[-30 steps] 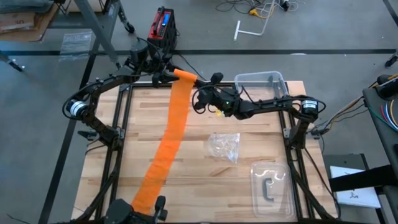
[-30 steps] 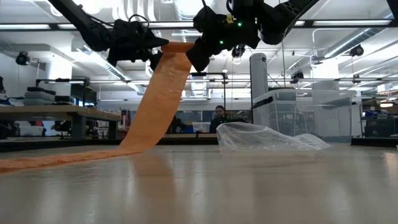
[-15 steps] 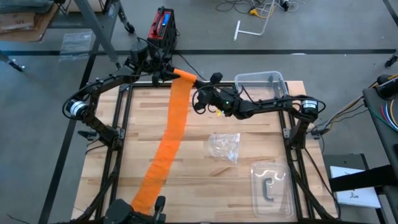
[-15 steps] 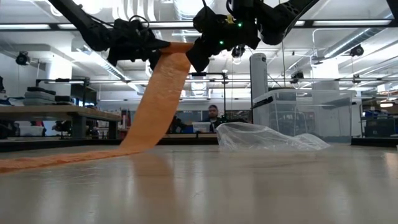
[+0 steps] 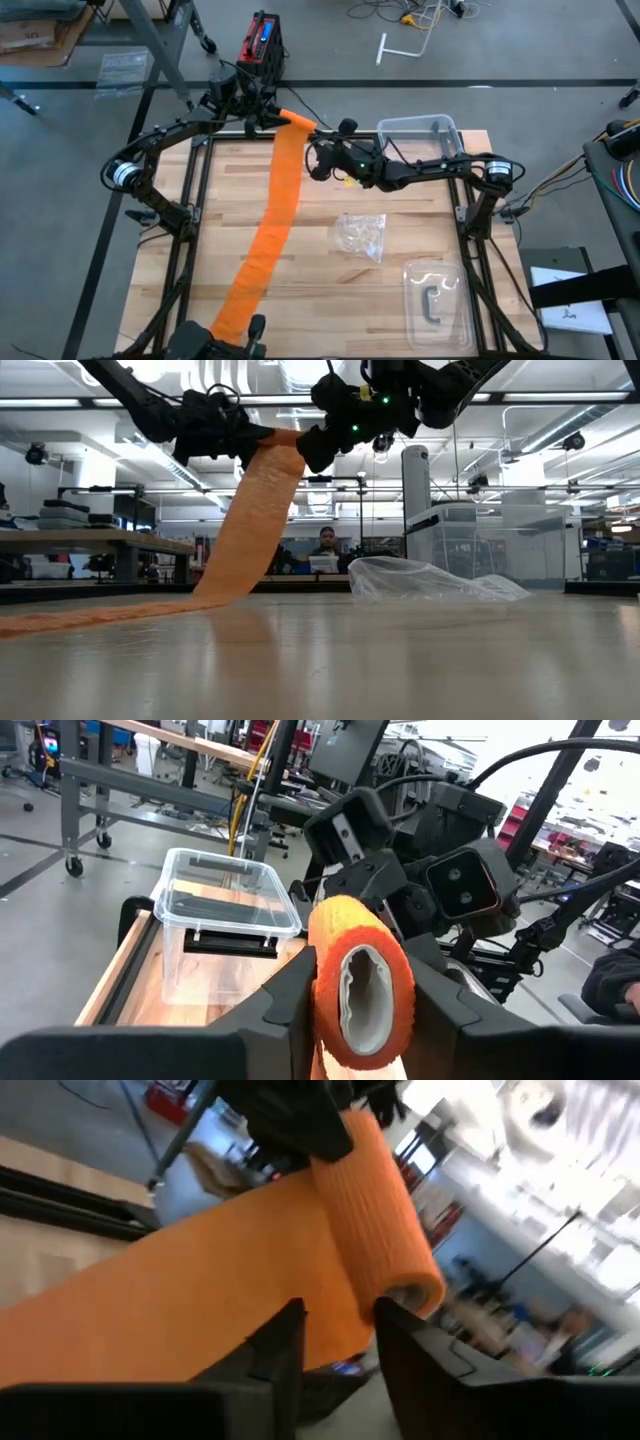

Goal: Roll bandage
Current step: Roll the orange bandage

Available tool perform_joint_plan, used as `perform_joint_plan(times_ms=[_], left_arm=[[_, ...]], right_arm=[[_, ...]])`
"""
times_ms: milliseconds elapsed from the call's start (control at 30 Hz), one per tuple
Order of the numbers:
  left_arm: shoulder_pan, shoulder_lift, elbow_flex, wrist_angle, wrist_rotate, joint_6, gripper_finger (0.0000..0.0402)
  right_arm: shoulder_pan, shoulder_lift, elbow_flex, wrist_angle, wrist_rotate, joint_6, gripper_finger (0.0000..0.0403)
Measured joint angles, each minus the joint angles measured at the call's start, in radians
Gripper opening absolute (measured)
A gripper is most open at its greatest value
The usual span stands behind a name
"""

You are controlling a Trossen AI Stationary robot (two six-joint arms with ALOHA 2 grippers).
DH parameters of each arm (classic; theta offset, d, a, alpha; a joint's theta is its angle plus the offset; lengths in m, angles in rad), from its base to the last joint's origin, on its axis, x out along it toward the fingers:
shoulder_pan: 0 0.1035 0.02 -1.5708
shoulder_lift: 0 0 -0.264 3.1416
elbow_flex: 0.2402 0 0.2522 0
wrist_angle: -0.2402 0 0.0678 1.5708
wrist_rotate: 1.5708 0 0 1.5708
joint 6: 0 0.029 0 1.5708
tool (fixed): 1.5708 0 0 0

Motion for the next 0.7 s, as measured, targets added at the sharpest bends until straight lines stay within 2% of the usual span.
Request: perform_joint_plan(times_ms=[267,367,533,700], left_arm=[[-0.001,-0.011,0.0,0.061,0.004,0.004,0.009],[-0.01,-0.021,0.0,0.085,0.008,0.025,0.0089],[-0.037,-0.041,0.001,0.122,0.011,0.053,0.0091],[-0.063,-0.062,0.001,0.152,0.011,0.053,0.0087]], right_arm=[[0.004,-0.133,0.053,-0.241,-0.035,0.237,0.0237],[-0.015,-0.171,0.072,-0.277,-0.113,0.342,0.0262],[-0.056,-0.178,0.11,-0.276,-0.298,0.501,0.0284],[-0.071,-0.171,0.121,-0.283,-0.314,0.521,0.0288]])
